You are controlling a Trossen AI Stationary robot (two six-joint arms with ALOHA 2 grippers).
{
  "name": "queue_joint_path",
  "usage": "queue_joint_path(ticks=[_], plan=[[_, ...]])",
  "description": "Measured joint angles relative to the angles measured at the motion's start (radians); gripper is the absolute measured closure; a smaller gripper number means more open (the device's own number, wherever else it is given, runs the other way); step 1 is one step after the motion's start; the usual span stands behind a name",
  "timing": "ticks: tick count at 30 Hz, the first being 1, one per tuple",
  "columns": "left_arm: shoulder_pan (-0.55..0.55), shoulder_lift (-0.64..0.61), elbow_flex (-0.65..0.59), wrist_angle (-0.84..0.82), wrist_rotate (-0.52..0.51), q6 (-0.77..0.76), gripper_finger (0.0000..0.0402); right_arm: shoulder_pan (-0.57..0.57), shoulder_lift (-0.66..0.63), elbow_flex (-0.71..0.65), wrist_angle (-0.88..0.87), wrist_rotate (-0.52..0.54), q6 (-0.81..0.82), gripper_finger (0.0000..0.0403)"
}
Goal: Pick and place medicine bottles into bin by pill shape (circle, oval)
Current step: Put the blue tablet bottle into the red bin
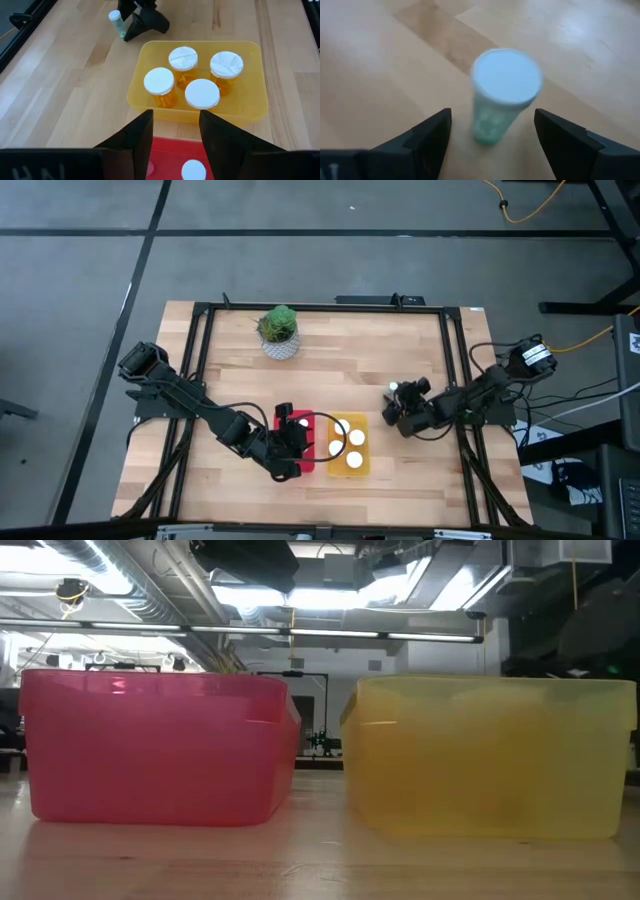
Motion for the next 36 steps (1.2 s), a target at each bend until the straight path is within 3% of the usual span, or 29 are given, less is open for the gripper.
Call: queue_joint_path(ticks=[9,21,26,36], plan=[[0.000,0.000,0.000,0.000,0.000,0.000,0.0249,-0.039,0.000,0.000,0.000,-0.008,-0.007,0.0135],[0.000,0.000,0.000,0.000,0.000,0.000,0.0249,-0.039,0.000,0.000,0.019,0.001,-0.006,0.0263],[0.000,0.000,0.000,0.000,0.000,0.000,0.0249,-0.039,0.000,0.000,0.054,0.001,-0.016,0.0299],[0.000,0.000,0.000,0.000,0.000,0.000,0.0249,-0.039,-0.029,0.028,0.312,-0.018,-0.363,0.0303]])
